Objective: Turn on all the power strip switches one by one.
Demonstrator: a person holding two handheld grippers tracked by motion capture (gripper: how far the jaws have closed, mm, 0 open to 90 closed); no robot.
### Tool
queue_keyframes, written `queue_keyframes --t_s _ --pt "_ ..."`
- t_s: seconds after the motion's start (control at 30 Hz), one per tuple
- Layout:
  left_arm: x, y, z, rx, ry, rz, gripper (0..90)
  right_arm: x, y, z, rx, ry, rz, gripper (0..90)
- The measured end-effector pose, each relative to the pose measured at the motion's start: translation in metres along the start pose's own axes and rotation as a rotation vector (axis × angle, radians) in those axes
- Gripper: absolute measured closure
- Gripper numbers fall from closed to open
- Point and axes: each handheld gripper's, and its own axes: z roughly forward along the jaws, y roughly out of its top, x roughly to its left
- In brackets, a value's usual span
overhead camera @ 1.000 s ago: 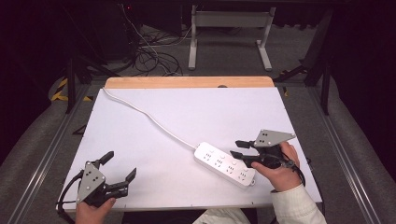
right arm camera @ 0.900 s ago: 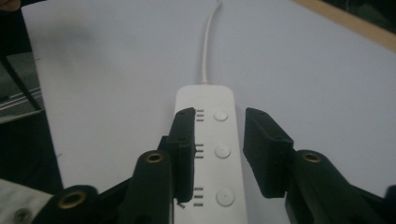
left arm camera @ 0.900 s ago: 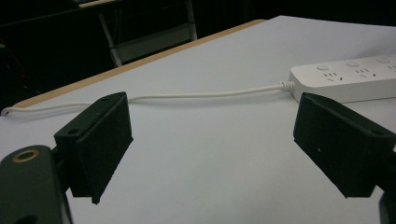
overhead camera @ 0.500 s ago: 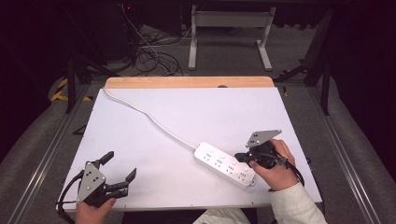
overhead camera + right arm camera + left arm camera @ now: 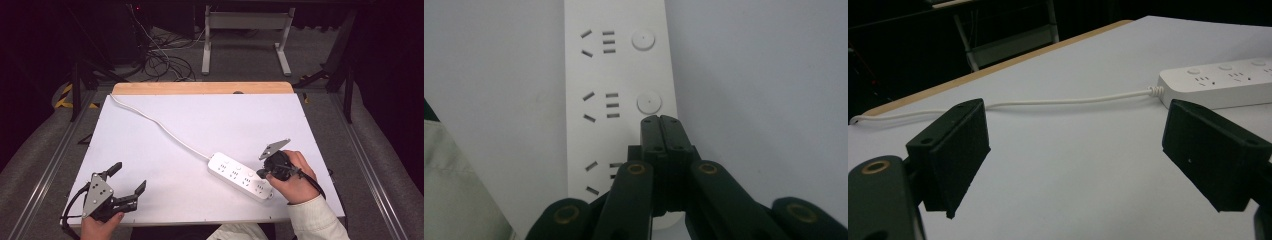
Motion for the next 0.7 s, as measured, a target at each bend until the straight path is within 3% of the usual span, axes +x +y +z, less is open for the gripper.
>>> queue_keyframes --t_s 0.1,0.3,0.7 --pt "-0.0003 -0.0001 0.0002 0.000 0.001 -0.003 11.9 -0.0003 -0.0002 0.0028 0.044 0.005 0.000 90.0" --pt "-0.0004 -0.0001 0.0003 0.002 0.001 -0.002 11.9 -0.0014 -0.0010 0.0055 0.080 0.004 0.002 90.0" --pt "-0.0003 -0.0001 0.0004 0.002 0.001 -0.001 11.9 -0.0020 -0.0005 0.0087 0.097 0.003 0.003 90.0"
